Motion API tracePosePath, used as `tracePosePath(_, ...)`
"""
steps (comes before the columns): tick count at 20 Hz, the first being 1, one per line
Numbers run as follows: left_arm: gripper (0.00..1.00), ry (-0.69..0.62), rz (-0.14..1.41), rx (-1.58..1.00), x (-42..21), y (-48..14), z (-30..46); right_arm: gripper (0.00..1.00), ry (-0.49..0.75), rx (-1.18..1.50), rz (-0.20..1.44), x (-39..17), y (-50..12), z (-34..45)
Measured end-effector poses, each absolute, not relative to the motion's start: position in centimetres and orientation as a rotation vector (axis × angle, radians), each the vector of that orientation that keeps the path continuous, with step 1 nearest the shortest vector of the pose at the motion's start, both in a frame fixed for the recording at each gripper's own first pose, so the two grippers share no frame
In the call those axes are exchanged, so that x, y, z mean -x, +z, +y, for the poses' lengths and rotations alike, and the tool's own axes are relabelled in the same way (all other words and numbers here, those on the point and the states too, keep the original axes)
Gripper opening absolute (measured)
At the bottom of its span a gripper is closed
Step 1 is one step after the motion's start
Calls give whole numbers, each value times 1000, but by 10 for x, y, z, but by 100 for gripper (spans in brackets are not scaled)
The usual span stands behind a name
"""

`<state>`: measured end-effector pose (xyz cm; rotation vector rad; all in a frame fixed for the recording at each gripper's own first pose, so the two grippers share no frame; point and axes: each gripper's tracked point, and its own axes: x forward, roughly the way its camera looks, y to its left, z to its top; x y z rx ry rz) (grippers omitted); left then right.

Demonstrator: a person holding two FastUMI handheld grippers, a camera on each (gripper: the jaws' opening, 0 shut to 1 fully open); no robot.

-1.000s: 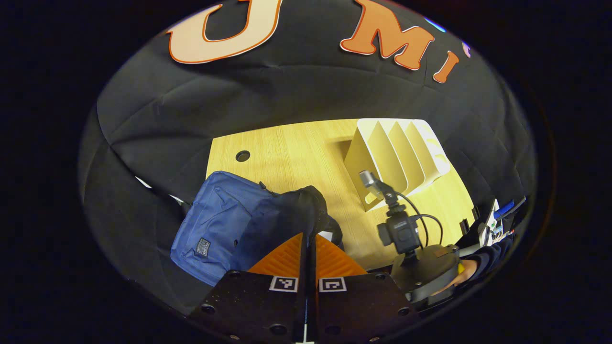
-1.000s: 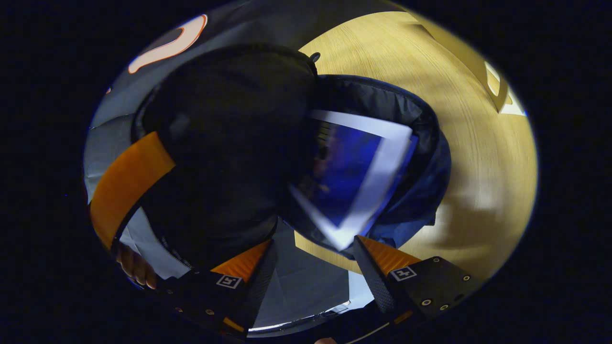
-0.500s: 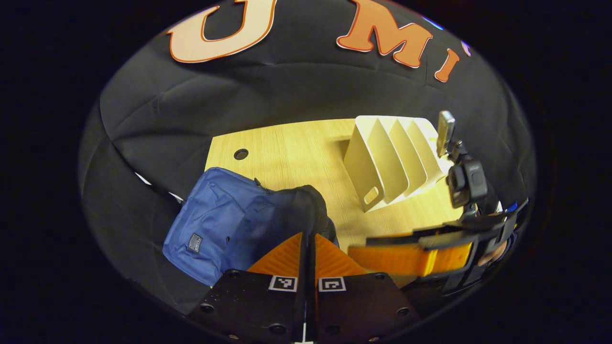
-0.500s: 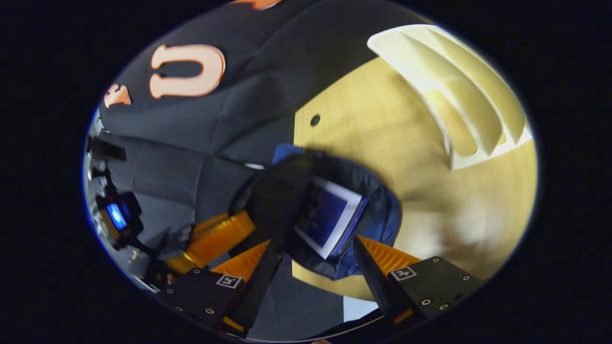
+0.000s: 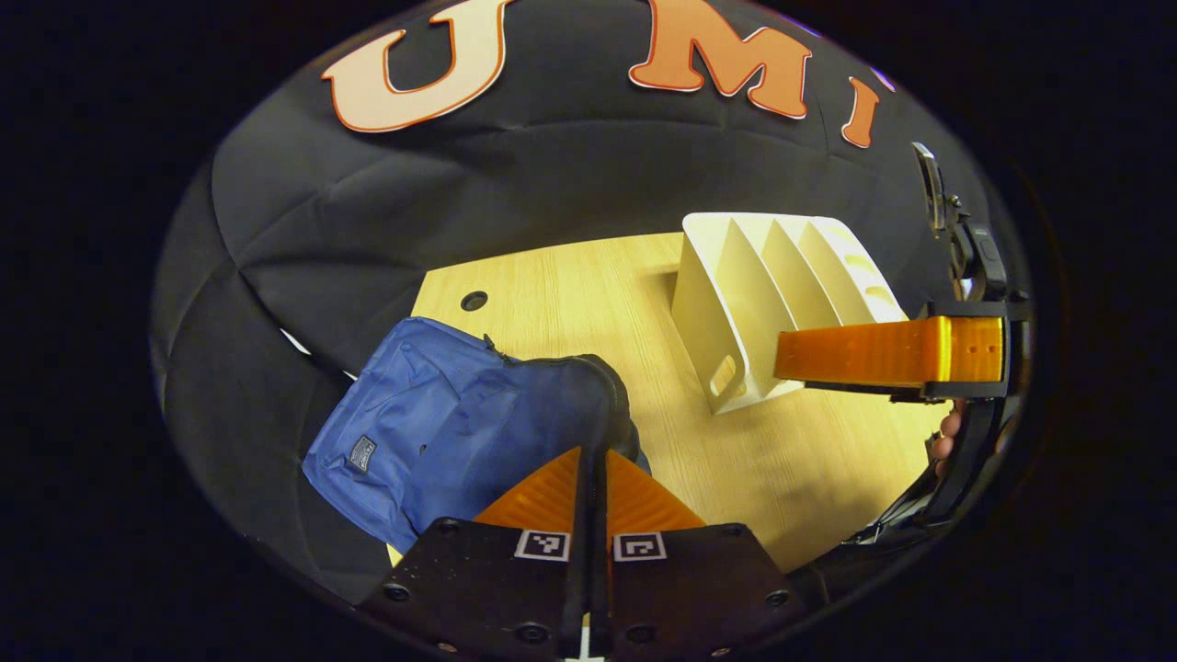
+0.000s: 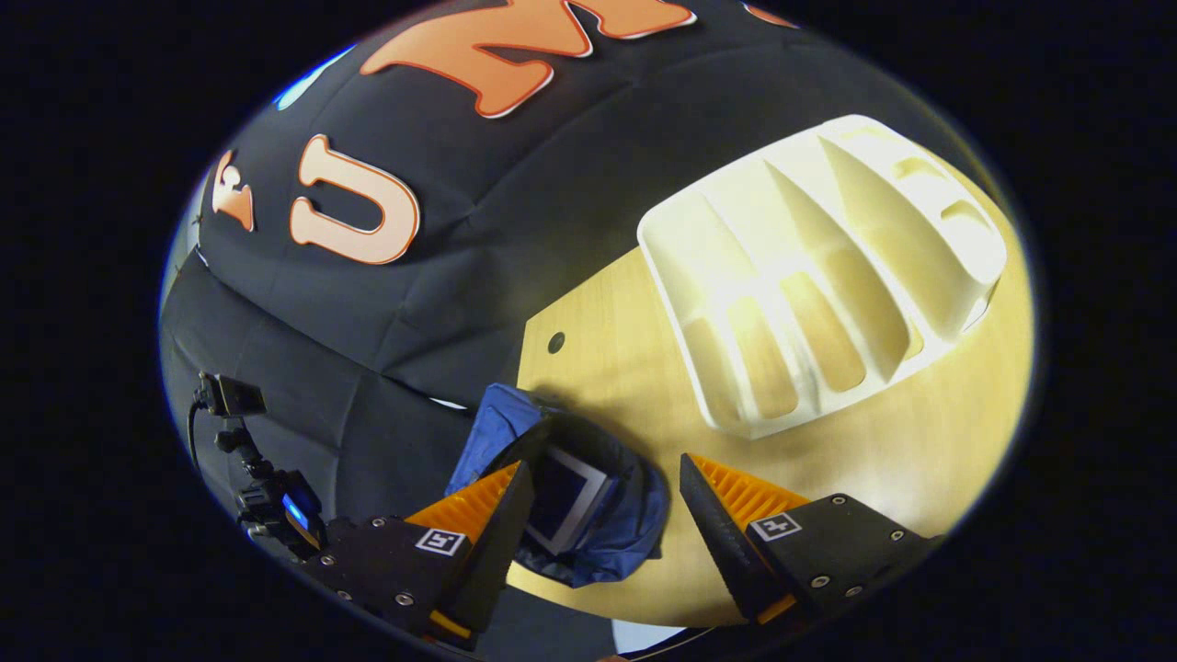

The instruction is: Open the schoolbag, grab two books from the bookshelf and put them into the schoolbag.

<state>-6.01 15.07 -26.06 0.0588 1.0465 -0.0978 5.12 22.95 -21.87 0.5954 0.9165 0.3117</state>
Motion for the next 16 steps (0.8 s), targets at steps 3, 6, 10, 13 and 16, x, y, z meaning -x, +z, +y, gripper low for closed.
tracePosePath(3, 7, -78, 1009, -79, 62, -262, 142, 96, 264, -540, 839, -63, -206, 199)
tracePosePath(6, 16, -80, 956, -59, 62, -262, 125, 96, 205, -525, 778, -75, -196, 171)
tracePosePath(10, 31, -121, 824, -41, 52, -239, 91, 96, 151, -458, 681, -83, -182, 134)
tracePosePath(13, 44, -153, 720, -53, 40, -216, 62, 96, 126, -380, 584, -86, -161, 113)
tracePosePath(16, 60, -177, 612, -72, 25, -192, 34, 96, 102, -314, 503, -85, -139, 92)
